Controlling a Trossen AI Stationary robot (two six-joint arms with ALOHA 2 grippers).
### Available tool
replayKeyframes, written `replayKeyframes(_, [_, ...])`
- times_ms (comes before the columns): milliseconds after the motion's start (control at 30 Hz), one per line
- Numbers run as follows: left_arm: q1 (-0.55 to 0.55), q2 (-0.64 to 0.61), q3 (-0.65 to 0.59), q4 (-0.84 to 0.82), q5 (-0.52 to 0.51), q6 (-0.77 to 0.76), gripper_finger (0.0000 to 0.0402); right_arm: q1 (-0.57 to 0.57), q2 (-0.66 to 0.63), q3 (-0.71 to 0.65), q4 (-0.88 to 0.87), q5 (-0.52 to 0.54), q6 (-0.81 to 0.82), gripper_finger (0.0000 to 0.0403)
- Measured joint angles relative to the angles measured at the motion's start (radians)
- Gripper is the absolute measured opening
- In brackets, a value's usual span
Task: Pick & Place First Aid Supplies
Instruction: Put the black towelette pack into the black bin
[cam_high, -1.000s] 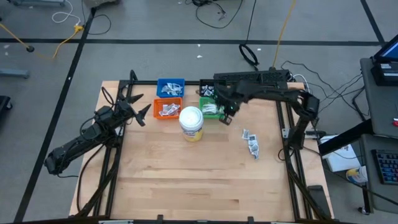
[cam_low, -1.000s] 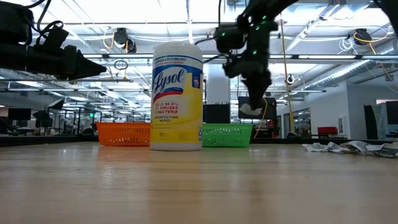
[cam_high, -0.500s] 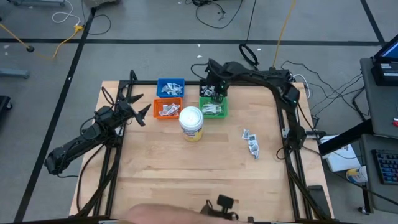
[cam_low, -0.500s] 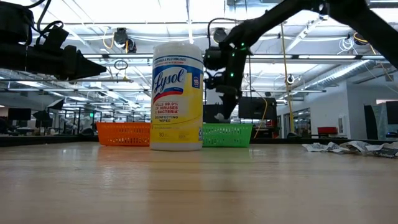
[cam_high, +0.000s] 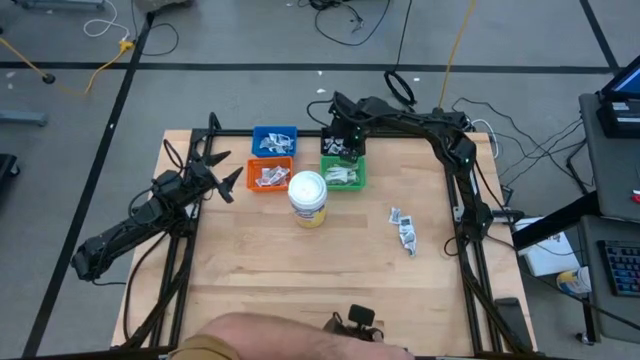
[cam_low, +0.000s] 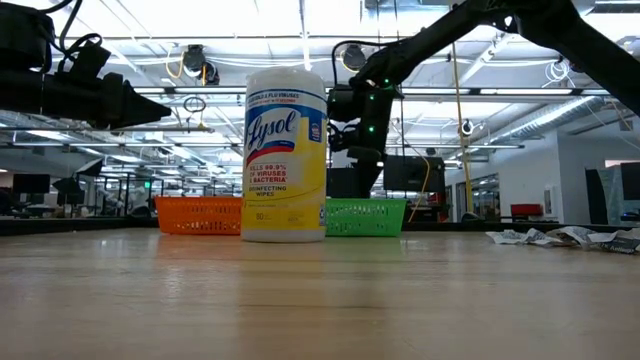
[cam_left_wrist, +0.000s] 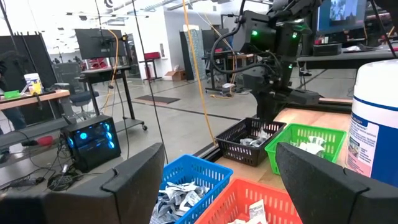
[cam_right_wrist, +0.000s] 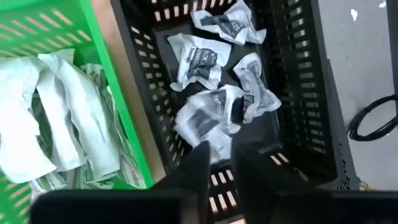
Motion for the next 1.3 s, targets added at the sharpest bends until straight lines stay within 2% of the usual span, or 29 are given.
replayKeyframes(167, [0.000, 0.000, 0.000, 0.000, 0.000, 0.000, 0.0310, -0.003, 0.000, 0.000, 0.001, 0.001, 0.102, 0.0121])
replayKeyframes(400, [0.000, 0.000, 0.000, 0.000, 0.000, 0.000, 0.0310, -0.002, 0.000, 0.000, -0.002, 0.003, 0.464, 0.0174])
replayKeyframes(600, [0.000, 0.000, 0.000, 0.000, 0.000, 0.000, 0.0310, -0.002, 0.000, 0.000, -0.005, 0.007, 0.618, 0.0180])
replayKeyframes(700, [0.000, 0.000, 0.000, 0.000, 0.000, 0.000, 0.0310, -0.002, -0.001, 0.000, 0.010, 0.008, 0.633, 0.0179])
replayKeyframes(833, [0.000, 0.000, 0.000, 0.000, 0.000, 0.000, 0.0310, 0.007, -0.049, -0.031, 0.012, 0.082, 0.694, 0.0179])
replayKeyframes(967, [0.000, 0.000, 0.000, 0.000, 0.000, 0.000, 0.0310, 0.024, -0.137, -0.120, 0.015, 0.162, 0.782, 0.0179])
replayKeyframes(1300, [0.000, 0.000, 0.000, 0.000, 0.000, 0.000, 0.0310, 0.114, -0.370, -0.448, 0.103, 0.160, 1.093, 0.0178])
